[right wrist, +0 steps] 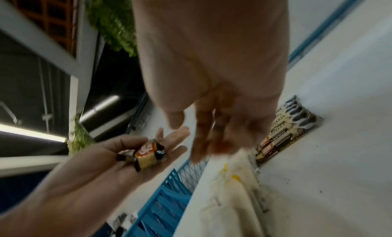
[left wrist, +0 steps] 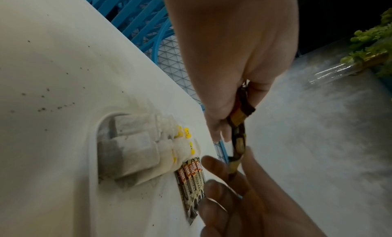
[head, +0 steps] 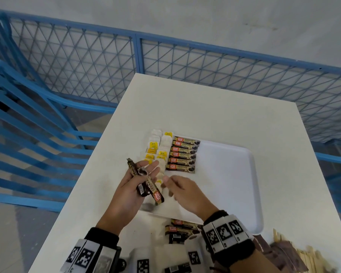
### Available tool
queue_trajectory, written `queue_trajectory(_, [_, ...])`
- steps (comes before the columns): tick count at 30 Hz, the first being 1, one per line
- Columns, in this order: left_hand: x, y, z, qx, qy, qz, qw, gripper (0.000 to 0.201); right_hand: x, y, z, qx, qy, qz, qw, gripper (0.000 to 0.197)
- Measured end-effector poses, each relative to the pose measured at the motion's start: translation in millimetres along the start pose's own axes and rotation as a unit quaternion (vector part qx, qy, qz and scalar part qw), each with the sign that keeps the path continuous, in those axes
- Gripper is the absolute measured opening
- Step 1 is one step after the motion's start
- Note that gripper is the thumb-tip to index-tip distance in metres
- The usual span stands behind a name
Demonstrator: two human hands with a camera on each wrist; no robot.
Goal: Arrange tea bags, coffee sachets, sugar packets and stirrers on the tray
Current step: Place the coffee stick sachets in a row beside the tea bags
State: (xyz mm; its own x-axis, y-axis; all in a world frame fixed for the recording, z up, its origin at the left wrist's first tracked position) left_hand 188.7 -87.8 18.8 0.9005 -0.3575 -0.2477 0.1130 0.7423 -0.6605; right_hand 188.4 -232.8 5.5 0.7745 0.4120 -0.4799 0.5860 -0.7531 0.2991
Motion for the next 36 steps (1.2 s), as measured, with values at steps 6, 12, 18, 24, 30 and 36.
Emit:
queue_trajectory(6, [-4.4, -4.0, 4.2, 0.016, -0.019, -0.022, 0.999, 0.031, -13.0, -16.5, -2.4, 0.161, 0.047, -0.085, 0.982, 0.012])
queue_trajectory(12, [-13.5, -1.0, 3.4, 0.111, 0.025, -0.017, 0.993, 0.021, -25.1, 6.0, 4.2, 0.304, 0.073, 0.023, 0.950, 0.008])
queue_trajectory(18, [-20.3, 0.3, -7.8, 0.277, 0.132, -0.015, 0.952, 0.006, -31.2, 19.0, 7.0, 0.359, 0.109, 0.079, 0.923, 0.005])
queue_trajectory(24, [-23.9, -15.9, -18.0, 0.411, 0.212, -0.129, 0.877, 0.006, -28.5, 6.7, 0.4, 0.267, 0.101, 0.069, 0.956, 0.014])
queue_trajectory(30, [-16.3, -12.2, 0.1, 0.357, 0.115, 0.000, 0.927, 0.019, -26.2, 0.4, -5.2, 0.088, 0.092, 0.045, 0.991, 0.014])
queue_trajectory(36, [-13.2, -10.3, 2.4, 0.360, 0.092, 0.016, 0.928, 0.007, -28.2, -5.6, -8.6, 0.094, 0.093, 0.007, 0.991, 0.007])
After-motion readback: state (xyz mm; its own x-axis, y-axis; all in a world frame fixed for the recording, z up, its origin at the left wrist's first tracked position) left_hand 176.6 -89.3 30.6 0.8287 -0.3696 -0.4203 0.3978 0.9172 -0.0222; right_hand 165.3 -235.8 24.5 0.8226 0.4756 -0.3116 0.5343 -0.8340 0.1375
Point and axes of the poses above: each hand's wrist, its own x-axis towards the middle knuckle, its own y-axis out of the back of the hand, z = x × y, the point moved 5 cm from there along x, towards the middle knuckle, and after that the axes turned 15 degrees about -z, right-handed, at the moved point
